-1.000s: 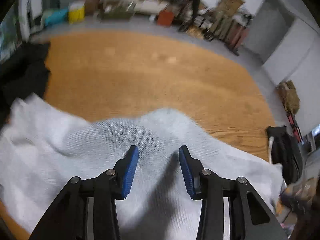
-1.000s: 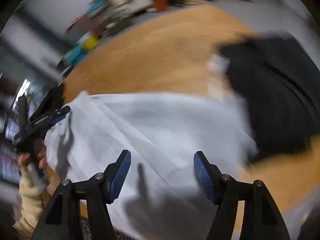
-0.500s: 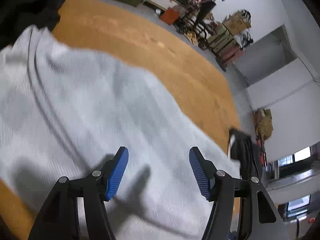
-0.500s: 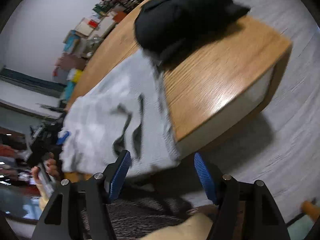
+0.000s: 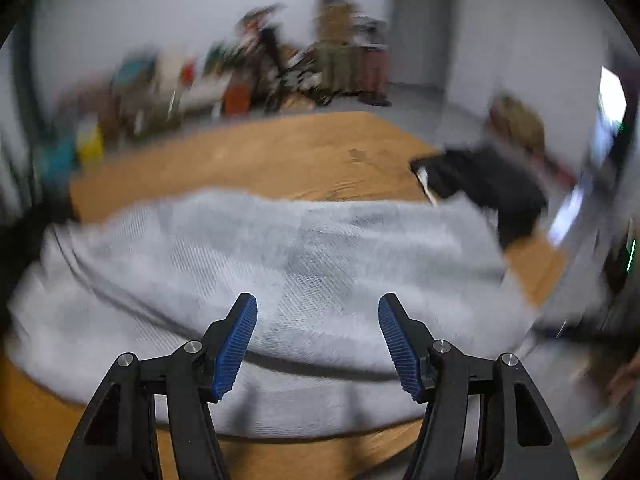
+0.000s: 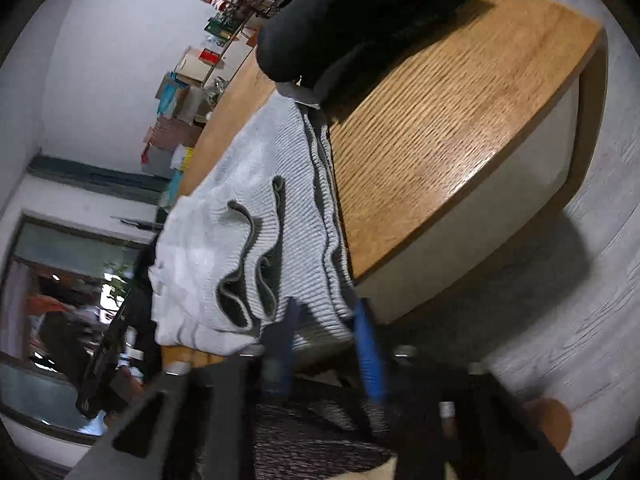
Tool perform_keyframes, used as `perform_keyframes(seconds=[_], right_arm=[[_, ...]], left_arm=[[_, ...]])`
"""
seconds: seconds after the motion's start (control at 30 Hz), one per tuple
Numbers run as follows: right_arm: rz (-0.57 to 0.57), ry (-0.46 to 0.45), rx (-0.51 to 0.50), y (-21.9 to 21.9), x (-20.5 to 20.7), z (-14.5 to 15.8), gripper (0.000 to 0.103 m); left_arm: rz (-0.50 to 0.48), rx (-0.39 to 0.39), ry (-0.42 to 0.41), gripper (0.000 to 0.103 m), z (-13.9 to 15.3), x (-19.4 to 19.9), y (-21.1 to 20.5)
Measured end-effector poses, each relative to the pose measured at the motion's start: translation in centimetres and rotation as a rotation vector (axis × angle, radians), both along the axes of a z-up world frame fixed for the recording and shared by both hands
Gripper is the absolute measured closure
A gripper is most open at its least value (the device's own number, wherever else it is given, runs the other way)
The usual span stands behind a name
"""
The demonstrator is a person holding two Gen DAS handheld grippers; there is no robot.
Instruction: Fold clothes
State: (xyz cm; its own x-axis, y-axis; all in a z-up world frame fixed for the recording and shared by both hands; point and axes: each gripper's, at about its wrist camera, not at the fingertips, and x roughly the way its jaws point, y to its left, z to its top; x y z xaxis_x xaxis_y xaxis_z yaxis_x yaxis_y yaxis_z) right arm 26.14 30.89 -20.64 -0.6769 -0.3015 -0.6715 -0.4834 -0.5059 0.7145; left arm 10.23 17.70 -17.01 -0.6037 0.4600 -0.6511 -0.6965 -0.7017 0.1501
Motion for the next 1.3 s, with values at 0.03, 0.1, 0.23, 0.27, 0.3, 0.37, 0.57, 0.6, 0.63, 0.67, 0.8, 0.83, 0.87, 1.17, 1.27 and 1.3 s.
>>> perform_keyframes(seconds=[0.03,0.1,0.23,0.27,0.3,0.37,0.57,0.6,0.63,0.67,0.8,0.83,0.87,1.17,1.27,1.3], right_arm=[[0.003,-0.006,0.018,-0.1,0.1,0.2,0.088],[0.009,0.035,0.022,0.1,0.8,1.5,0.092],[0.031,0.106,0.051,-0.1,0.4,4.5,0.095],[0.038,0.115,0.057,-0.2,0.2,5.1,0.095],[0.044,0.125,0.063,-0.2,0.0,5.7,0.095],[0.058,0.144,0.074,-0.3,-0.5,6.9,0.095],[0.059,0.162,0.083,0.0,-0.4,8.0,0.095],[0.057,0.159,0.09,0.2,-0.1,8.1,0.095],[0.052,0.157,0.087,0.4,0.0,8.1,0.095],[0.051,0.158,0.08,0.8,0.1,8.2,0.095],[0.058,0.167,0.073,0.9,-0.4,8.6,0.095],[0.062,0.172,0.073,0.9,-0.5,8.7,0.095],[0.066,0.177,0.073,0.8,-0.6,8.8,0.095],[-0.003,0.124,0.114,2.3,1.2,9.0,0.093],[-0.074,0.071,0.059,3.6,2.3,7.4,0.047],[-0.087,0.068,0.037,3.8,2.5,6.9,0.046]], left_arm=[[-0.042,-0.059,0.085,0.038,-0.2,1.5,0.3],[-0.125,-0.14,0.19,0.038,-0.7,4.4,0.5],[-0.266,-0.238,0.304,0.038,-2.4,8.8,2.3],[-0.281,-0.255,0.348,0.038,-2.4,9.8,2.6],[-0.3,-0.268,0.39,0.038,-2.5,10.9,3.1],[-0.351,-0.263,0.433,0.038,-2.6,12.4,4.1],[-0.442,-0.258,0.451,0.038,-3.6,13.8,7.4],[-0.442,-0.25,0.436,0.038,-3.8,13.7,7.9],[-0.442,-0.235,0.417,0.038,-3.9,13.6,8.3],[-0.442,-0.22,0.406,0.038,-4.2,13.2,9.0],[-0.333,-0.225,0.51,0.038,-4.7,12.7,11.2],[-0.318,-0.231,0.513,0.038,-4.8,12.4,11.7],[-0.303,-0.237,0.516,0.038,-4.9,12.1,12.2],[-0.29,-0.245,0.316,0.081,-5.5,9.9,14.8],[-0.251,-0.115,0.063,0.082,-3.9,7.2,13.9],[-0.238,-0.044,-0.056,0.082,-3.2,5.7,13.3]])
